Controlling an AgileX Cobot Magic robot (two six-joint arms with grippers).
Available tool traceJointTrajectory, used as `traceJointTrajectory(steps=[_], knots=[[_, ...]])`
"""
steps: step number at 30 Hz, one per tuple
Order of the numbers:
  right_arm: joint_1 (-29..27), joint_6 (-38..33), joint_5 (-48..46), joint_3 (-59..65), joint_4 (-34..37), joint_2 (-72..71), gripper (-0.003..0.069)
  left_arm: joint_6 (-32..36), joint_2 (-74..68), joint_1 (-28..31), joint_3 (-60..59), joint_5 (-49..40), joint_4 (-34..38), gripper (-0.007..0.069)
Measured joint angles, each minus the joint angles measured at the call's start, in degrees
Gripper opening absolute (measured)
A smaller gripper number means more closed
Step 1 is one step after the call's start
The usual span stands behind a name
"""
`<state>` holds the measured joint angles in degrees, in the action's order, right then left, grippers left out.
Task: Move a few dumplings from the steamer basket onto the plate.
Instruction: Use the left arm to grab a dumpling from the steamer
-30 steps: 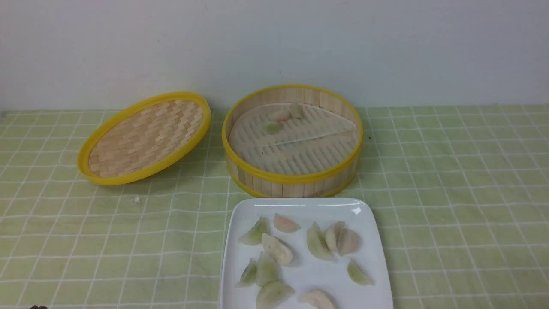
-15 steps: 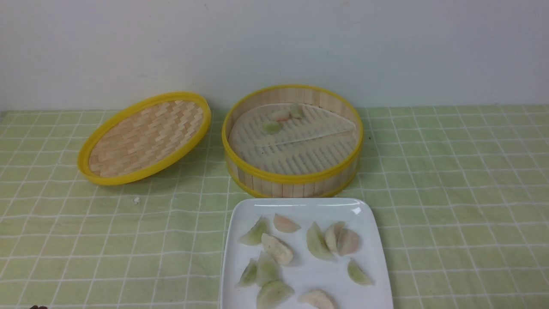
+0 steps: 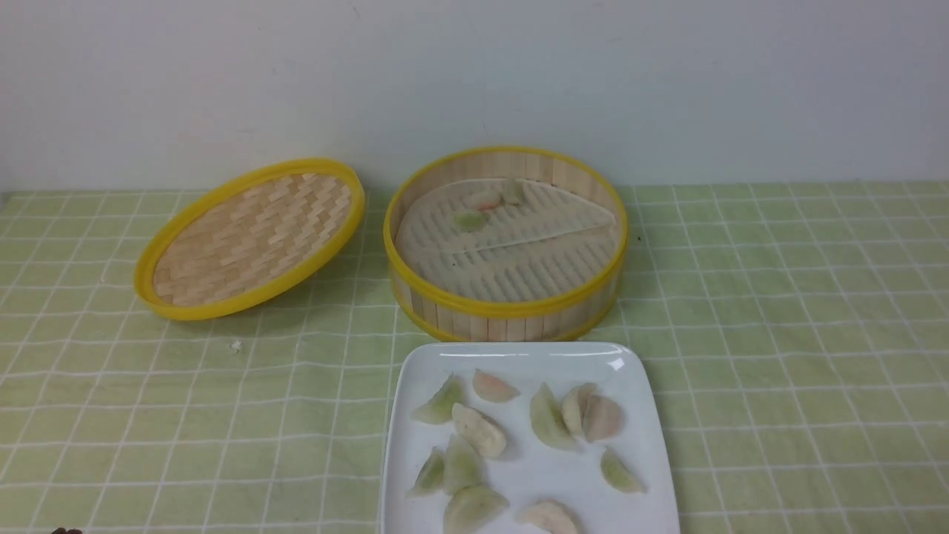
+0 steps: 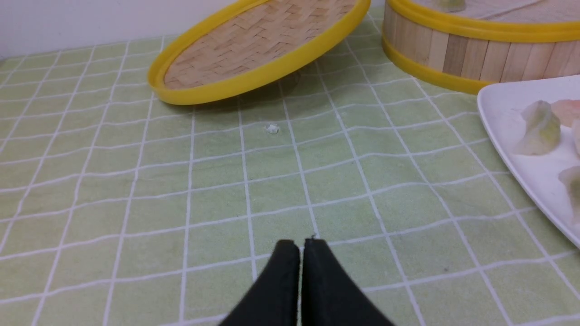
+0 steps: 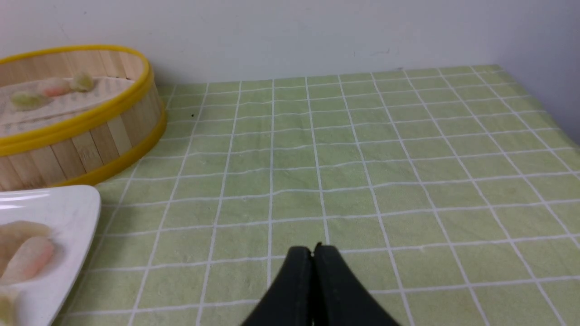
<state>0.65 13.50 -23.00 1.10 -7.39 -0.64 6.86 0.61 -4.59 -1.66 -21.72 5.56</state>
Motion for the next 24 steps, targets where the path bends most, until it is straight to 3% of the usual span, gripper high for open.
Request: traceJointTrajectory(steps=[11, 16, 21, 24], knots=[[0.00, 0.00, 0.00, 0.00, 0.00, 0.00, -0.0015, -0.67, 0.00, 0.00, -0.06, 2.21, 1.92, -0.0006], [0.00, 0.00, 0.05, 0.00, 0.00, 0.00, -0.0015, -4.41, 0.00, 0.00, -0.06, 10.05, 14.19, -0.0006], [0.00, 0.00, 0.11, 0.00, 0.00, 0.00, -0.0015, -5.89, 0.00, 0.00, -0.06, 23.83, 32.10, -0.0006], [0.00, 0.00, 0.11, 0.00, 0.00, 0.00, -0.0015, -5.89, 0.00, 0.00, -0.06, 31.73, 38.41, -0.0006]])
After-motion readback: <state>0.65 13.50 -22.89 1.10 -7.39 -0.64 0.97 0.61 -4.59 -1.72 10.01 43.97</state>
